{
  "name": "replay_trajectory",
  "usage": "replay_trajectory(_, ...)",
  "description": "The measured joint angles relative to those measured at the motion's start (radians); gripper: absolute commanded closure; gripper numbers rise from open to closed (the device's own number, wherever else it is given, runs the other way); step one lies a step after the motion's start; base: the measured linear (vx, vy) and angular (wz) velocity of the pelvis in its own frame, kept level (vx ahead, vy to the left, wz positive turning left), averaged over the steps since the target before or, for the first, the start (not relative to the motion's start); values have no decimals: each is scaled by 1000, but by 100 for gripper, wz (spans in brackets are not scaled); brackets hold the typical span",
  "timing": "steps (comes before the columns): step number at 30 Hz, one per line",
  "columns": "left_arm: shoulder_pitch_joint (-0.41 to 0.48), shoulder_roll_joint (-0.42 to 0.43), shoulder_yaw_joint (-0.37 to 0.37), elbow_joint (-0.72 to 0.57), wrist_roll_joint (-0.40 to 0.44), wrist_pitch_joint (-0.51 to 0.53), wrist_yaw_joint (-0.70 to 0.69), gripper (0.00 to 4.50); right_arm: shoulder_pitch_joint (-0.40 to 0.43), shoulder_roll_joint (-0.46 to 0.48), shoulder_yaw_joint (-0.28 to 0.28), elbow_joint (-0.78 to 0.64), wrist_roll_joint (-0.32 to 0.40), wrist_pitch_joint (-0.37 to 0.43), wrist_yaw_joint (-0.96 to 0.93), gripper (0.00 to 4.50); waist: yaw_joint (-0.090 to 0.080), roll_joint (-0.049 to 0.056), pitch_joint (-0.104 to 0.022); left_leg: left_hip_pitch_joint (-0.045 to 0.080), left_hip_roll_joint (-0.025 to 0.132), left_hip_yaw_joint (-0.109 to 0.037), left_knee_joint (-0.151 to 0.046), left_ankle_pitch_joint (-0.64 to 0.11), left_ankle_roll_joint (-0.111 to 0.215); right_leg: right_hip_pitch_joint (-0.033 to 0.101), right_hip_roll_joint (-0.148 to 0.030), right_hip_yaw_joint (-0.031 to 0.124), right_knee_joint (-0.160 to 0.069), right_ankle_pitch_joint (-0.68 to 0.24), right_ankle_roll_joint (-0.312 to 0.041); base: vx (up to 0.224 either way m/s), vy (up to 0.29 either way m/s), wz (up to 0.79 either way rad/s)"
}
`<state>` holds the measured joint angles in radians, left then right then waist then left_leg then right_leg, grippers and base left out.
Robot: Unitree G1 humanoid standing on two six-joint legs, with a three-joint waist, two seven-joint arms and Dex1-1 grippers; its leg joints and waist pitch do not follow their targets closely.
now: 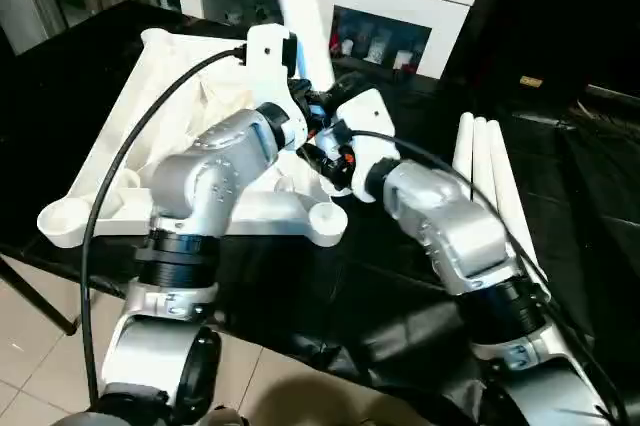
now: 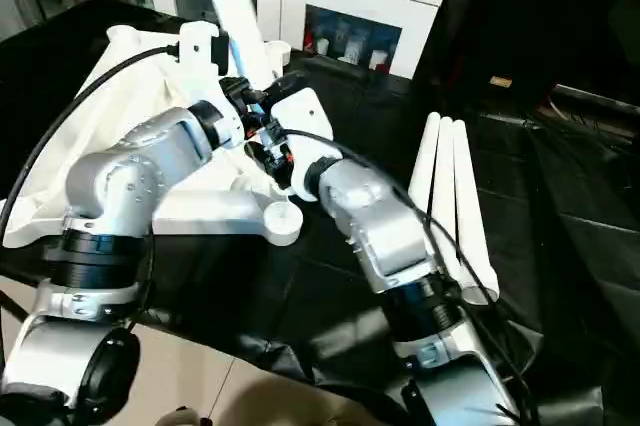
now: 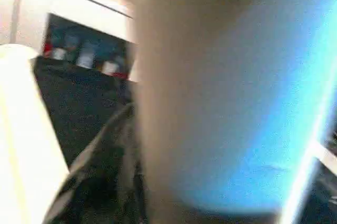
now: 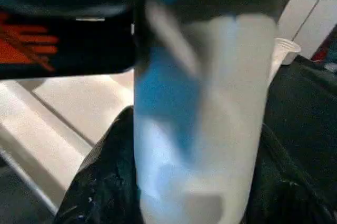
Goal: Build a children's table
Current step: Pick table leg
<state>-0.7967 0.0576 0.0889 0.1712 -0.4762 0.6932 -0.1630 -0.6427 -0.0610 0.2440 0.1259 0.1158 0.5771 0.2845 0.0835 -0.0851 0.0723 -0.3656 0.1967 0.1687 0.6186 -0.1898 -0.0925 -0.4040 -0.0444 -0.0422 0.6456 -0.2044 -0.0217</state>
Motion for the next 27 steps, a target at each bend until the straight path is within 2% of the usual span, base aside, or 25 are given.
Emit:
replay_trajectory(6,0,0,12,0,-2,-7,1,237,0,8,0,6,-2,-21,-4,255,1,0,0,0,0,0,0,0,0,0,0,0,0,0,0,0,0,0)
replay_trajectory(11,0,2,13,-2,-10,-15,-20,256,-4,6,-11,15,9,-36,21,255,0,0,0,0,0,0,0,0,0,0,0,0,0,0,0,0,0,0)
replay_trajectory(13,0,13,7,-5,-10,-14,-43,256,-4,5,-36,15,41,-27,55,199,1,0,0,0,0,0,0,0,0,0,0,0,0,0,0,0,0,0)
replay_trajectory(16,5,49,-3,-17,-10,-3,-89,257,-6,-7,-81,-5,116,7,119,177,1,0,0,0,0,0,0,0,0,0,0,0,0,0,0,0,0,0)
replay_trajectory(20,12,92,-34,-78,-47,46,-194,260,-32,-99,-92,-38,197,95,253,141,5,0,0,0,0,0,0,0,1,0,0,0,0,0,0,0,0,0)
replay_trajectory(27,12,129,-53,-119,-102,94,-304,260,-41,-198,-97,-76,257,184,408,139,4,-1,0,0,0,0,0,1,2,0,0,0,0,1,-1,0,0,0)
